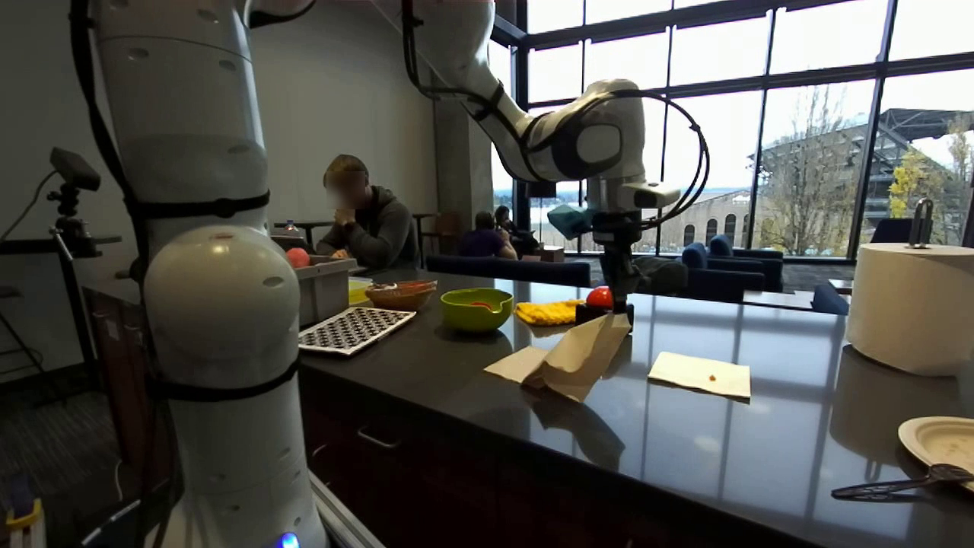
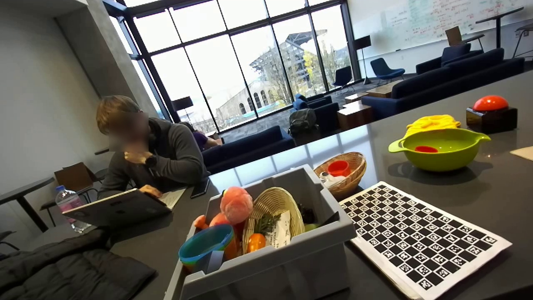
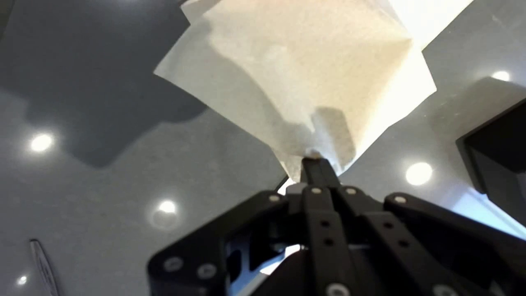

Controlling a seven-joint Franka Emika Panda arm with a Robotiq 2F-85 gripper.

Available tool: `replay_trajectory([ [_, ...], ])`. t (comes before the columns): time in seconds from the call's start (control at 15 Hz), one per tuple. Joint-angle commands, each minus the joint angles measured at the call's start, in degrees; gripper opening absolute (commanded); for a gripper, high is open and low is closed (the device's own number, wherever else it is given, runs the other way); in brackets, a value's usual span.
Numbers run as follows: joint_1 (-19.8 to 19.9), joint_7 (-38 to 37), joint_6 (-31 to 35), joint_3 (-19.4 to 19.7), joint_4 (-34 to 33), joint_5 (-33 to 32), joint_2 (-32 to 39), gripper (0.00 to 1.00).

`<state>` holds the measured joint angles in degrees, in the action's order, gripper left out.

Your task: Pick up one white paper napkin and unfold it onto the table

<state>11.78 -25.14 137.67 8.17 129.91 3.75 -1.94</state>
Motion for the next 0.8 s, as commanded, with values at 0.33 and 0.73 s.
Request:
replay_trajectory([
  [0.33,0.48,-4.13,-0.05,3.28,-3.85,-2.77,3.33,0.0],
  [0.73,0.09,-7.51,-0.2,4.03,-4.82,-3.38,5.38,0.5],
])
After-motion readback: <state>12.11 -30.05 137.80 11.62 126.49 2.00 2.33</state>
